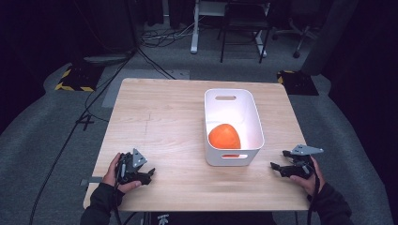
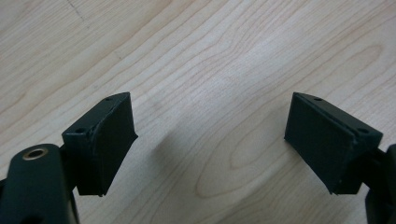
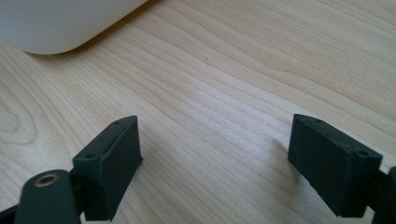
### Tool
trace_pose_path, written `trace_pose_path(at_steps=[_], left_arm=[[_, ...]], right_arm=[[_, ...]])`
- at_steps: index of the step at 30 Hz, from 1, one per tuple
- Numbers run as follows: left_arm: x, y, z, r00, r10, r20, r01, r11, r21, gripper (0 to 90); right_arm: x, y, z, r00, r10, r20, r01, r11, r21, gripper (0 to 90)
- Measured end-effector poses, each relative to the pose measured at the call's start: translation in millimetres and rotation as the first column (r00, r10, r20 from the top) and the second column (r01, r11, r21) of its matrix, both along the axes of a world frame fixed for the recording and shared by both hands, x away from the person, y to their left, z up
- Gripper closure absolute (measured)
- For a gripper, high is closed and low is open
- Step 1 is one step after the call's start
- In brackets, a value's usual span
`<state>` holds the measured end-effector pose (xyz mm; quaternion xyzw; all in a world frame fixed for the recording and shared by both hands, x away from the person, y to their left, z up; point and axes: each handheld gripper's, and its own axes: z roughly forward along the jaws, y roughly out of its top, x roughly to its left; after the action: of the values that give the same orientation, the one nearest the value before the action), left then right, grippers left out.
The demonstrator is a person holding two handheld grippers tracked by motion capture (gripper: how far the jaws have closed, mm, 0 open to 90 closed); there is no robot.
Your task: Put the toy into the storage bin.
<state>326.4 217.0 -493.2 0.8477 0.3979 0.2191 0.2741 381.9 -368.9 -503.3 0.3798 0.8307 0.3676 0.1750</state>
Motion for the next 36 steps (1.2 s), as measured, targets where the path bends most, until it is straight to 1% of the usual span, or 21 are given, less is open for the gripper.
trace_pose_path(at_steps=[1,2,6,8,10,11,12,13,14,17,18,25,27,29,36], left_arm=[[-1.3,2.8,-1.7,1.0,0.009,-0.002,-0.009,0.9997,-0.024,16.1],[-1.3,2.8,-1.7,1.0,0.009,-0.002,-0.009,0.9997,-0.024,16.2],[-4.0,10.0,-5.2,0.9997,0.022,-0.013,-0.022,0.9966,-0.079,16.0],[-4.8,13.6,-7.2,0.9994,0.031,-0.013,-0.032,0.9939,-0.106,15.7],[-5.5,17.0,-9.4,0.9988,0.046,-0.017,-0.048,0.9895,-0.136,15.4],[-5.6,18.3,-9.2,0.9983,0.053,-0.026,-0.056,0.9886,-0.14,15.4],[-5.7,19.7,-8.8,0.9983,0.055,-0.022,-0.057,0.9892,-0.135,15.4],[-5.8,20.2,-9.4,0.9981,0.056,-0.026,-0.059,0.9877,-0.145,15.4],[-5.5,20.9,-9.3,0.9978,0.058,-0.031,-0.062,0.9875,-0.145,15.4],[-3.2,24.4,-10.0,0.9954,0.069,-0.065,-0.08,0.9816,-0.173,15.3],[-3.1,25.1,-9.5,0.9949,0.074,-0.068,-0.084,0.9826,-0.166,15.0],[-2.9,25.2,-9.7,0.9951,0.074,-0.065,-0.084,0.9829,-0.164,14.7],[-2.6,25.1,-9.4,0.9946,0.076,-0.071,-0.087,0.9825,-0.164,14.7],[-2.3,24.3,-10.0,0.9938,0.091,-0.064,-0.101,0.9804,-0.169,14.7],[-1.9,24.3,-9.9,0.9937,0.092,-0.064,-0.102,0.9806,-0.167,14.6]], right_arm=[[0.0,0.0,0.0,1.0,0.0,0.0,0.0,1.0,0.0,17.1],[0.0,0.0,0.0,1.0,0.0,0.0,0.0,1.0,0.0,17.1],[0.0,0.0,0.0,1.0,0.0,0.0,0.0,1.0,0.0,17.1],[-0.1,0.1,0.0,1.0,-0.001,-0.001,0.001,1.0,0.001,17.1],[0.0,0.0,0.0,1.0,0.0,0.0,0.0,1.0,0.0,17.1],[0.0,0.0,0.0,1.0,0.0,0.0,0.0,1.0,0.0,17.1],[0.0,0.0,0.0,1.0,0.0,0.0,0.0,1.0,0.0,17.1],[0.0,0.0,0.0,1.0,0.0,0.0,0.0,1.0,0.0,17.1],[-0.1,0.0,0.0,1.0,0.0,0.0,0.0,1.0,0.001,17.1],[-0.1,0.0,0.0,1.0,0.0,0.0,0.0,1.0,0.0,17.1],[0.0,0.0,0.0,1.0,0.001,0.0,-0.001,1.0,0.0,17.1],[0.1,-0.2,0.0,1.0,0.005,0.0,-0.005,1.0,0.0,17.1],[0.2,-0.2,0.0,1.0,0.005,0.0,-0.005,1.0,0.0,17.1],[0.1,-0.2,0.0,1.0,0.005,0.0,-0.005,1.0,0.0,17.1],[-0.3,0.1,0.1,1.0,0.004,0.0,-0.004,1.0,-0.001,17.1]])
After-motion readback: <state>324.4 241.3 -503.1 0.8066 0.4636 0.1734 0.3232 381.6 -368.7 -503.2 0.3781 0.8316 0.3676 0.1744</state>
